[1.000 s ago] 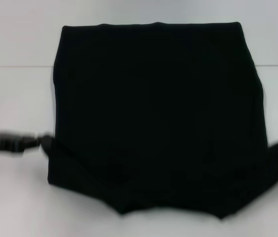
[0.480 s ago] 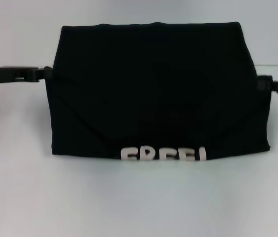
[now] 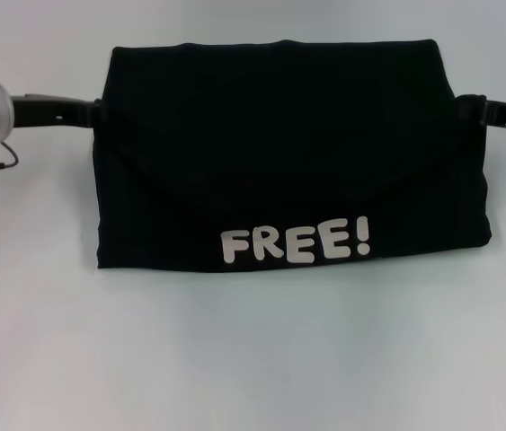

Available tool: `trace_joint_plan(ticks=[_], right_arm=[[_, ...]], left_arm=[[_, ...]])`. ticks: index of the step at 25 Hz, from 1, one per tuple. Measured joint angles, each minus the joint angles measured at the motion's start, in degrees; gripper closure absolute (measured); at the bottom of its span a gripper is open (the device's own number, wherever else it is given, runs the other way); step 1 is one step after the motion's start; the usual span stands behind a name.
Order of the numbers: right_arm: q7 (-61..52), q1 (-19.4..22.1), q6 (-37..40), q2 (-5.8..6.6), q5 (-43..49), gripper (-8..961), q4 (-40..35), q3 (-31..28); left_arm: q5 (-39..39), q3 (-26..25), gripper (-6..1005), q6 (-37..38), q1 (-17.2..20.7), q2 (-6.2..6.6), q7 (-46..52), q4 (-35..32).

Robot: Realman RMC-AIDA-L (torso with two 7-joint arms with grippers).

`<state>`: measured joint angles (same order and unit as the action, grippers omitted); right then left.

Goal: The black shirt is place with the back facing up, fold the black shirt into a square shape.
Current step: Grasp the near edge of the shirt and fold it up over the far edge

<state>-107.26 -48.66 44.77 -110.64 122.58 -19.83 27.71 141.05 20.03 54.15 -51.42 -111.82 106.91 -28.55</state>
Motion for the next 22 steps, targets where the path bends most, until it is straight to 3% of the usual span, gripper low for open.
trace_joint_plan(ticks=[4, 15, 22], right_arm=[[-1.48, -0.79, -3.83, 0.06, 0.01, 880, 1.65, 2.48], [-1.63, -0.89, -6.91, -2.52, -0.31, 876, 2.07, 4.15], [-1.63, -0.30, -5.73, -2.78, -0.34, 863, 1.68, 4.14]], left_arm=[[-0.39, 0.43, 972, -2.24, -1.08, 0.03, -0.75, 1.54], [-0.14, 4.07, 972, -7.83, -1.56, -1.39, -1.34, 4.39], [0.04, 6.10, 949, -9.94, -0.85, -2.71, -1.14, 4.33]])
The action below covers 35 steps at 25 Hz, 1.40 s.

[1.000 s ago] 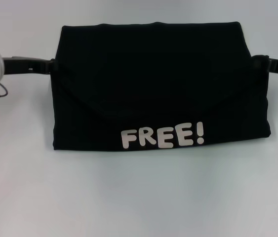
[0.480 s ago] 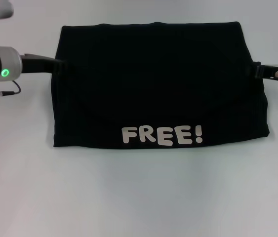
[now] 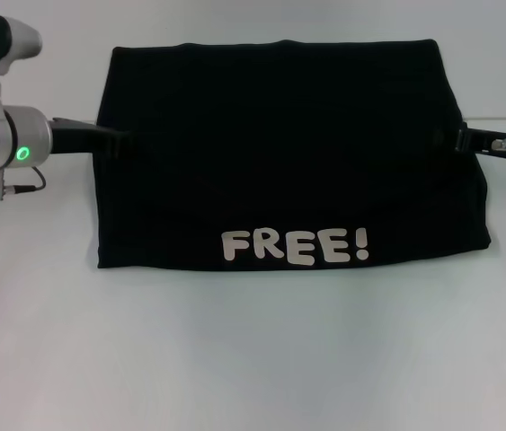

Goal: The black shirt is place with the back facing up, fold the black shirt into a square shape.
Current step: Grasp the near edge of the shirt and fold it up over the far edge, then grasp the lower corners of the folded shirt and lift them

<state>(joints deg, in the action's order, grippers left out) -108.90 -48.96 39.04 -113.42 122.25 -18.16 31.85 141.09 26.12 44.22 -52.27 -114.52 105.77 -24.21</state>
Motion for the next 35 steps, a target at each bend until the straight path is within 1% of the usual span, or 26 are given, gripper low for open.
trace_joint_plan(ticks=[2, 5, 7, 10, 13, 15, 18, 20, 22, 23, 24, 26, 29, 32, 35], right_arm=[[0.01, 0.12, 0.01, -0.03, 0.00, 859, -0.10, -0.21], [0.02, 0.24, -0.13, -0.29, -0.01, 734, -0.79, -0.43], [0.02, 0.51, -0.27, -0.83, -0.49, 650, -1.97, -0.57], [0.51, 1.40, -0.58, -2.13, -3.18, 495, -4.62, -0.62], [0.78, 2.04, -0.86, -2.80, -5.82, 353, -6.37, -0.62], [0.79, 2.44, -0.97, -2.89, -7.33, 277, -6.85, -0.62], [0.85, 3.29, 0.20, -2.46, -8.99, 163, -6.96, -0.30], [1.01, 3.70, 2.50, -2.09, -9.15, 166, -7.01, -0.15], [1.20, 4.38, 6.43, -1.47, -9.05, 169, -7.27, -0.14], [1.25, 4.83, 8.91, -1.16, -9.05, 171, -7.52, -0.12], [1.29, 5.34, 11.75, -0.81, -9.06, 172, -7.83, -0.12], [1.28, 6.24, 16.20, -0.21, -9.10, 175, -8.36, -0.12], [0.86, 7.68, 20.35, 0.38, -9.16, 176, -8.93, -0.25], [0.76, 8.73, 21.29, 0.52, -9.25, 176, -9.02, -0.61], [0.76, 9.37, 21.55, 0.62, -9.33, 176, -9.07, -0.65]], left_arm=[[0.04, 0.87, 901, -0.44, 0.04, -0.35, 0.29, -0.07], [0.05, 2.03, 830, -1.22, 0.12, -0.54, 0.86, -0.19], [0.06, 2.41, 607, -2.05, 0.24, -0.66, 1.21, -0.37], [0.06, 2.64, 551, -2.67, 0.44, -0.61, 1.81, -0.93], [0.06, 3.29, 495, -2.49, 1.45, -0.65, 3.56, -3.25], [0.06, 4.87, 457, -1.85, 2.83, -0.90, 6.46, -5.92], [0.03, 7.25, 401, 1.64, 5.57, -1.32, 10.66, -10.40], [-0.13, 7.59, 327, 5.19, 7.33, -1.81, 11.92, -13.61], [-0.45, 7.60, 254, 10.93, 9.60, -2.41, 12.39, -17.75], [-0.45, 7.60, 217, 10.93, 9.60, -2.41, 12.39, -17.75], [-0.49, 7.59, 180, 16.84, 11.49, -2.66, 12.41, -20.68], [-0.50, 7.55, 143, 22.59, 13.52, -2.83, 12.29, -22.62], [-0.51, 7.55, 88, 24.85, 15.35, -3.27, 12.14, -23.33], [-0.51, 7.58, 97, 25.12, 16.62, -3.86, 12.02, -23.36], [-0.50, 7.66, 107, 25.40, 16.83, -4.19, 12.14, -22.35]])
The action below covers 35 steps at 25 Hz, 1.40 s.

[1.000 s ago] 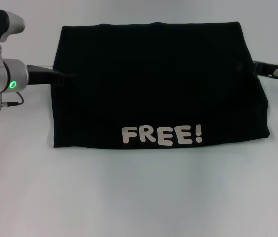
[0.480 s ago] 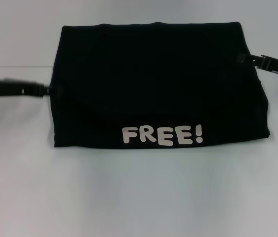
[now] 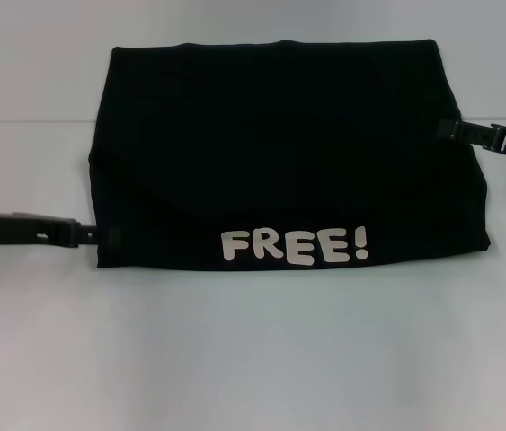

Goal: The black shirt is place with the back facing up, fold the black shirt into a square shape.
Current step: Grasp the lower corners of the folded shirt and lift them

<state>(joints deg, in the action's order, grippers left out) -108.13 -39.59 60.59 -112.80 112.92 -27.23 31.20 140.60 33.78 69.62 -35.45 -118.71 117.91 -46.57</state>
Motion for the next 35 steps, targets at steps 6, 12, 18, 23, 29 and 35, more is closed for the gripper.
trace_joint_plan(ticks=[6, 12, 18, 23, 29, 35], right_arm=[[-0.07, 0.22, 0.40, 0.38, -0.03, 177, -0.02, 0.07], [-0.07, 0.25, 0.43, 0.67, 0.11, 177, -0.02, 0.04], [-0.06, 0.29, 0.41, 0.82, 0.05, 176, -0.12, 0.00], [0.03, 0.35, 0.44, 0.89, 0.14, 176, -0.12, 0.00], [0.15, 0.40, 0.47, 0.88, 0.14, 177, -0.12, 0.08], [0.11, 0.42, 0.52, 0.89, 0.22, 177, -0.10, 0.40]], left_arm=[[0.27, 0.04, 125, -0.08, -0.98, -0.17, 3.29, 3.21], [0.11, 0.06, 144, -0.20, -1.18, -0.44, 5.25, 3.75], [0.33, 0.12, 163, -0.40, -1.33, -0.74, 5.31, 4.20], [0.30, 0.99, 178, -0.26, -1.39, -0.73, 4.61, 4.29], [0.00, 1.60, 197, -0.62, -1.37, -0.53, 3.05, 4.56], [0.43, 1.64, 431, -1.23, -1.48, -0.31, 3.03, 4.56]])
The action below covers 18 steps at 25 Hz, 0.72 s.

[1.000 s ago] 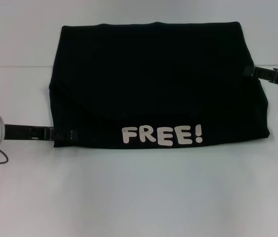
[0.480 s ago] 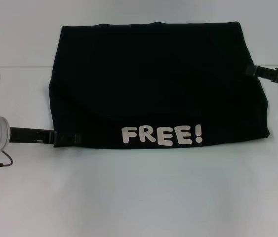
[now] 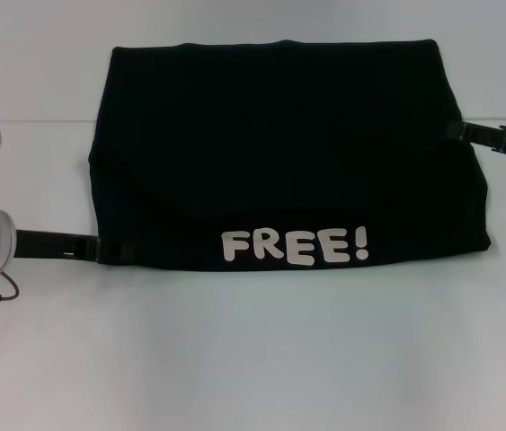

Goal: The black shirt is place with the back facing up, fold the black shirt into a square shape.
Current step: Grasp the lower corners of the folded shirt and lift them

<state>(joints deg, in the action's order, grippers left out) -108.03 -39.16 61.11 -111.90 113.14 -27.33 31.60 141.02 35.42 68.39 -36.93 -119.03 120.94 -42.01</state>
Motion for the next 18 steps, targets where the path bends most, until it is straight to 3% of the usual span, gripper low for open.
trace_joint_plan(ticks=[8, 13, 18], right_arm=[[-0.65, 0.77, 3.04, 0.96, 1.35, 176, 0.00, 0.12], [-6.27, 1.26, 4.90, 2.66, 8.17, 177, 0.00, 0.13], [-10.36, 1.54, 5.19, 3.28, 14.74, 176, 0.00, 0.13]], left_arm=[[0.12, 0.00, 671, -0.03, 0.01, 0.23, -0.04, -0.04], [0.13, 0.00, 869, 0.09, 0.02, 0.47, -0.12, -0.25], [0.13, 0.03, 976, 0.48, -0.03, 0.87, -0.27, -0.35]])
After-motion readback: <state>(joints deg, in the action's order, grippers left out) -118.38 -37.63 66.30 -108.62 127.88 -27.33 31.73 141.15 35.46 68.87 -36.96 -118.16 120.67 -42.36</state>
